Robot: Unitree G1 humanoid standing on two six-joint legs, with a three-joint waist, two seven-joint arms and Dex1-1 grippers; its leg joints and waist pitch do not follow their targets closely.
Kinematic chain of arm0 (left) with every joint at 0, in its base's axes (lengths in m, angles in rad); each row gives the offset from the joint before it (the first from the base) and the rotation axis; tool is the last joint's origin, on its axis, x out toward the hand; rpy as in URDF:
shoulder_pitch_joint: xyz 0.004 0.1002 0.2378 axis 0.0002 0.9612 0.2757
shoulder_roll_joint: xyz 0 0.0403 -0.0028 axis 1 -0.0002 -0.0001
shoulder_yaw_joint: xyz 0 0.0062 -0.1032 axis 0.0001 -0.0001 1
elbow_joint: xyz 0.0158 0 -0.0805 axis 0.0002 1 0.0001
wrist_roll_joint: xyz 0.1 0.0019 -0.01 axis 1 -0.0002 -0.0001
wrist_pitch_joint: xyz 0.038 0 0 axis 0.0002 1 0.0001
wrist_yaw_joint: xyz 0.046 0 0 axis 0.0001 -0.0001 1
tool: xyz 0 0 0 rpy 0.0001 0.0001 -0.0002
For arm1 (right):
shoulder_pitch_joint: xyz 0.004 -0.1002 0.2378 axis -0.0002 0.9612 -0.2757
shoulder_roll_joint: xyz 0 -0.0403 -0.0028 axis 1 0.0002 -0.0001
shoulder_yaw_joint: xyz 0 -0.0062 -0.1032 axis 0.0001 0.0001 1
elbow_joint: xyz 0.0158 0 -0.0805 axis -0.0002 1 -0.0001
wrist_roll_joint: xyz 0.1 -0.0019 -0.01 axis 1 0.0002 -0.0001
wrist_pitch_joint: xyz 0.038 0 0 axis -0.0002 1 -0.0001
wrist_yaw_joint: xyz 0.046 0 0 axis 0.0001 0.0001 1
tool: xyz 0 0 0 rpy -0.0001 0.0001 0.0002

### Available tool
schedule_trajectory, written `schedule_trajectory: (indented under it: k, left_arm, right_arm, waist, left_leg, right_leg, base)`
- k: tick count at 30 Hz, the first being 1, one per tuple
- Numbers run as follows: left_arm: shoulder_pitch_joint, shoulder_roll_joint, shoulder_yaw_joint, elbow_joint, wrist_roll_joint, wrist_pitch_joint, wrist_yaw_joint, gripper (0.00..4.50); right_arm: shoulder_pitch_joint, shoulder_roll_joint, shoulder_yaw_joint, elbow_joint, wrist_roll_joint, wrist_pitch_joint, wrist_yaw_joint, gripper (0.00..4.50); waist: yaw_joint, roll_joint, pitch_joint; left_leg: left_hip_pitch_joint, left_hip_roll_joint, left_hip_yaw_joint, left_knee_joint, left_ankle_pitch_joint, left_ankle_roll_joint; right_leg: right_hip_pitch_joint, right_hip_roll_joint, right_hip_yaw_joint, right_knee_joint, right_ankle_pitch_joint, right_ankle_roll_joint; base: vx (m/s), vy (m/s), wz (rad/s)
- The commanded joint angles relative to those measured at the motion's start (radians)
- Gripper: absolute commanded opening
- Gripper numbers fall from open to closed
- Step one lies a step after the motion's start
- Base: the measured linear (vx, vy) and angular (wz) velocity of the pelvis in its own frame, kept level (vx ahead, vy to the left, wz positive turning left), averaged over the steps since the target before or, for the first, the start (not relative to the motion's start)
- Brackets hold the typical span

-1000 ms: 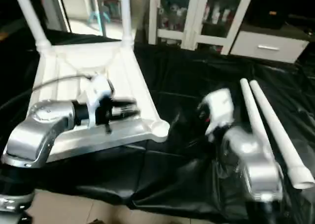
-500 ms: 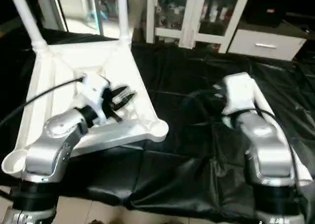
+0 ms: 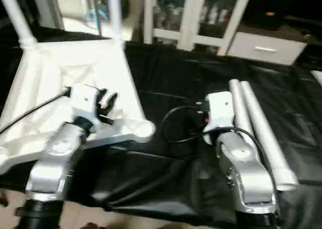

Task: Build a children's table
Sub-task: Rotate table base

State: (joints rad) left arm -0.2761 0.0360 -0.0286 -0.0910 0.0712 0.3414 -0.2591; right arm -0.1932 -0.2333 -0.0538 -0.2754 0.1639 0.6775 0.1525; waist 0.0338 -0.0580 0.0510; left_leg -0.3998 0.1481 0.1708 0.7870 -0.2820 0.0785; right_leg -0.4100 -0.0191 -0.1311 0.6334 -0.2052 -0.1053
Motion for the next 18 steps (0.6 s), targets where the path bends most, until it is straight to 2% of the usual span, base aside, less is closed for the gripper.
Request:
schedule_trajectory:
  k: [1,2,3,4,5,6,7,8,9,10,11,12,13,14,15,16,17,18]
  left_arm:
    - [-0.011,0.012,-0.006,0.003,0.013,-0.01,0.01,1.67]
    - [-0.012,0.014,-0.012,0.005,0.017,-0.012,0.01,1.67]
    - [-0.012,0.015,-0.02,0.005,0.021,-0.013,0.013,1.67]
    - [-0.012,0.015,-0.022,0.005,0.022,-0.014,0.013,1.67]
    - [-0.012,0.015,-0.022,0.005,0.022,-0.014,0.013,1.67]
    - [-0.012,0.015,-0.026,0.005,0.021,-0.014,0.013,1.67]
    - [-0.012,0.014,-0.027,0.005,0.021,-0.013,0.014,1.67]
    - [-0.013,0.014,-0.03,0.007,0.018,-0.013,0.011,1.67]
    - [-0.015,-0.006,-0.011,-0.005,-0.036,0.054,-0.008,1.67]
    - [-0.016,-0.009,-0.008,-0.006,-0.045,0.064,-0.011,1.67]
    - [-0.023,-0.008,-0.004,-0.006,-0.055,0.086,-0.005,1.67]
    - [-0.024,-0.008,-0.003,-0.006,-0.055,0.087,-0.004,1.67]
    - [-0.027,0.004,-0.015,0.002,-0.041,0.071,-0.005,1.67]
    - [-0.031,0.013,-0.026,0.011,-0.028,0.054,-0.007,1.67]
    - [-0.031,0.013,-0.026,0.011,-0.028,0.054,-0.007,1.67]
    - [-0.031,0.019,-0.034,0.014,-0.019,0.046,-0.009,1.67]
    - [-0.031,0.019,-0.034,0.014,-0.019,0.045,-0.01,1.67]
    - [-0.024,0.032,-0.053,0.005,-0.016,0.049,-0.034,1.67]
  right_arm:
    - [-0.01,-0.001,-0.006,0.0,0.001,0.018,-0.002,4.5]
    - [-0.011,-0.003,-0.005,0.001,0.001,0.02,-0.001,4.5]
    - [-0.013,-0.003,-0.005,0.0,0.004,0.027,0.001,4.5]
    - [-0.013,-0.002,-0.004,-0.002,0.004,0.031,0.001,4.5]
    - [-0.013,-0.002,-0.004,-0.002,0.004,0.031,0.001,4.5]
    - [-0.011,-0.001,0.001,-0.006,0.004,0.036,0.001,4.5]
    - [-0.01,0.0,0.003,-0.007,0.003,0.037,0.002,4.5]
    - [-0.009,0.002,0.006,-0.01,0.004,0.044,0.002,4.5]
    - [-0.006,0.008,0.013,-0.013,0.004,0.05,0.0,4.5]
    - [-0.005,0.009,0.013,-0.014,0.004,0.05,-0.001,4.5]
    - [-0.006,0.013,0.017,-0.012,0.004,0.056,-0.002,4.5]
    - [-0.006,0.013,0.017,-0.012,0.004,0.057,-0.002,4.5]
    - [-0.007,0.018,0.015,-0.01,0.008,0.058,-0.003,4.5]
    - [-0.009,0.024,0.013,-0.006,0.011,0.062,-0.005,4.5]
    - [-0.009,0.024,0.013,-0.006,0.011,0.062,-0.005,4.5]
    - [-0.015,0.029,0.01,-0.001,0.013,0.069,-0.01,4.5]
    - [-0.015,0.029,0.01,0.0,0.013,0.07,-0.011,4.5]
    - [-0.024,0.033,0.009,0.005,0.011,0.083,-0.019,4.5]
  waist:
    - [0.007,0.001,-0.059]
    - [0.003,0.058,-0.077]
    - [-0.021,0.08,-0.096]
    - [-0.025,0.062,-0.089]
    - [-0.017,0.068,-0.09]
    - [-0.012,0.067,-0.082]
    - [-0.011,0.064,-0.086]
    - [-0.019,0.028,-0.101]
    - [-0.001,0.007,-0.092]
    - [0.039,-0.052,-0.1]
    - [0.048,-0.036,-0.076]
    - [0.047,-0.037,-0.065]
    - [0.05,-0.033,-0.065]
    - [0.054,-0.013,-0.065]
    - [0.054,-0.019,-0.064]
    - [0.052,-0.012,-0.054]
    - [0.05,-0.009,-0.046]
    - [0.044,-0.009,-0.034]
  left_leg:
    - [-0.013,-0.017,-0.009,-0.051,-0.129,0.027]
    - [0.041,0.093,-0.069,-0.165,-0.022,0.066]
    - [0.113,0.38,-0.25,-0.259,0.211,0.171]
    - [0.105,0.299,-0.205,-0.215,0.4,0.156]
    - [0.098,0.264,-0.189,-0.215,0.476,0.186]
    - [0.075,0.21,-0.142,-0.213,0.531,0.278]
    - [0.07,0.177,-0.121,-0.215,0.516,0.312]
    - [0.086,0.139,-0.121,-0.198,0.467,0.358]
    - [0.017,0.04,-0.055,-0.156,0.313,0.366]
    - [-0.064,-0.054,0.005,0.028,-0.037,0.229]
    - [-0.043,-0.039,-0.016,-0.013,-0.023,0.018]
    - [-0.028,-0.027,-0.026,-0.048,0.005,-0.048]
    - [-0.025,-0.004,-0.051,-0.079,-0.027,-0.067]
    - [-0.027,0.024,-0.092,-0.061,-0.061,-0.055]
    - [-0.038,0.02,-0.101,-0.045,-0.07,-0.052]
    - [-0.035,0.016,-0.12,-0.029,-0.071,-0.08]
    - [-0.018,0.015,-0.122,-0.04,-0.057,-0.096]
    - [0.015,0.003,-0.106,-0.095,-0.034,-0.094]
  right_leg:
    - [0.076,-0.133,0.067,-0.184,-0.339,-0.151]
    - [0.072,-0.078,0.002,-0.181,-0.295,0.015]
    - [-0.043,-0.074,-0.011,0.087,-0.3,0.17]
    - [-0.124,-0.078,0.024,0.193,-0.267,0.157]
    - [-0.133,-0.077,0.047,0.203,-0.219,0.131]
    - [-0.115,-0.07,0.067,0.167,-0.123,0.068]
    - [-0.093,-0.059,0.067,0.139,-0.086,0.032]
    - [-0.064,-0.071,0.088,0.072,0.029,-0.102]
    - [0.002,-0.1,0.089,-0.017,0.127,-0.324]
    - [0.082,-0.184,0.147,-0.094,0.137,-0.404]
    - [0.057,-0.198,0.136,-0.09,0.064,-0.207]
    - [0.049,-0.211,0.134,-0.103,-0.027,-0.081]
    - [0.079,-0.258,0.182,-0.121,-0.232,0.096]
    - [0.083,-0.328,0.238,-0.144,-0.396,0.145]
    - [0.089,-0.335,0.249,-0.152,-0.477,0.153]
    - [0.08,-0.334,0.239,-0.164,-0.608,0.12]
    - [0.066,-0.311,0.211,-0.168,-0.657,0.087]
    - [0.047,-0.235,0.151,-0.176,-0.712,0.042]
  base:
    - [-0.046,-0.147,0.09]
    - [-0.046,-0.147,0.09]
    - [-0.048,-0.153,0.04]
    - [-0.048,-0.155,-0.1]
    - [-0.048,-0.155,-0.1]
    - [-0.06,-0.177,-0.01]
    - [-0.067,-0.25,0.02]
    - [-0.067,-0.25,0.02]
    - [-0.077,-0.285,-0.09]
    - [-0.095,-0.252,-0.04]
    - [-0.095,-0.252,-0.04]
    - [-0.1,-0.237,-0.03]
    - [-0.096,-0.208,-0.12]
    - [-0.096,-0.208,-0.12]
    - [-0.104,-0.14,-0.14]
    - [-0.125,-0.097,-0.16]
    - [-0.125,-0.097,-0.16]
    - [-0.116,-0.037,-0.1]
